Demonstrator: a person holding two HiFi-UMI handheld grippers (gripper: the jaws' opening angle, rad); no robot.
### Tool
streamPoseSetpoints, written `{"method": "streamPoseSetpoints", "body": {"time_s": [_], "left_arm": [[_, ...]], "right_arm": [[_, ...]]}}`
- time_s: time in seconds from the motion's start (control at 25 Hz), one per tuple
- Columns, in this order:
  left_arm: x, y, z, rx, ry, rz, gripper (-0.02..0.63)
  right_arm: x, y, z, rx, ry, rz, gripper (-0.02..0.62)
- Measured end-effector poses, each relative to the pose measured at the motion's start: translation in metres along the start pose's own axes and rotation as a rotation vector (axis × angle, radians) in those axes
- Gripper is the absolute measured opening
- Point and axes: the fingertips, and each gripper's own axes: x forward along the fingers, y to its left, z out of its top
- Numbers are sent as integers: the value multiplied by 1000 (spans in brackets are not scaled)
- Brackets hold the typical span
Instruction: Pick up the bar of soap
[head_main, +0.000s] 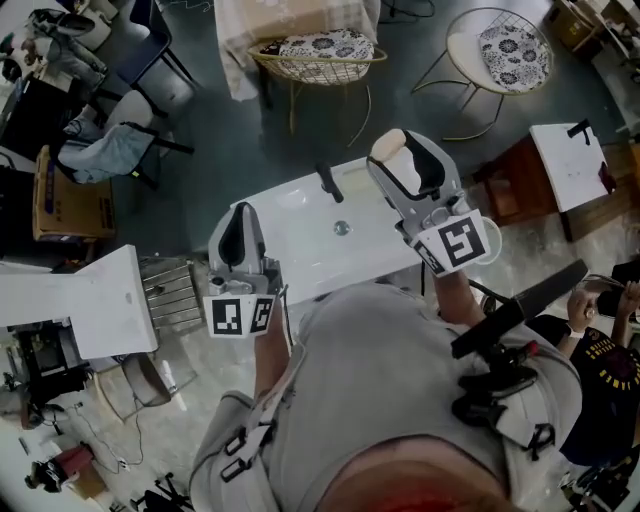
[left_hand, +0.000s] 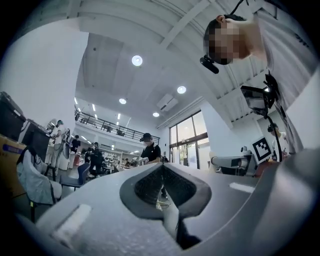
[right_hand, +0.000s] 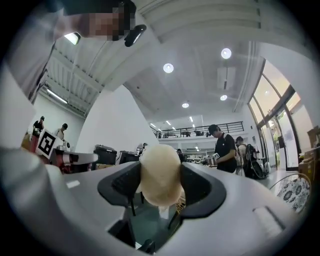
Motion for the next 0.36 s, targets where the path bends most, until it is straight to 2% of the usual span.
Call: {"method": "streamPoseSetpoints", "body": {"time_s": [0.2,0.36], "left_arm": [[5,-12,18,42,-27,-44,0],[4,-12,11,14,-12,-53,0]], "right_arm": [[-6,4,8,-5,-8,-6,256],[-7,5,3,6,4,-1,256]]}}
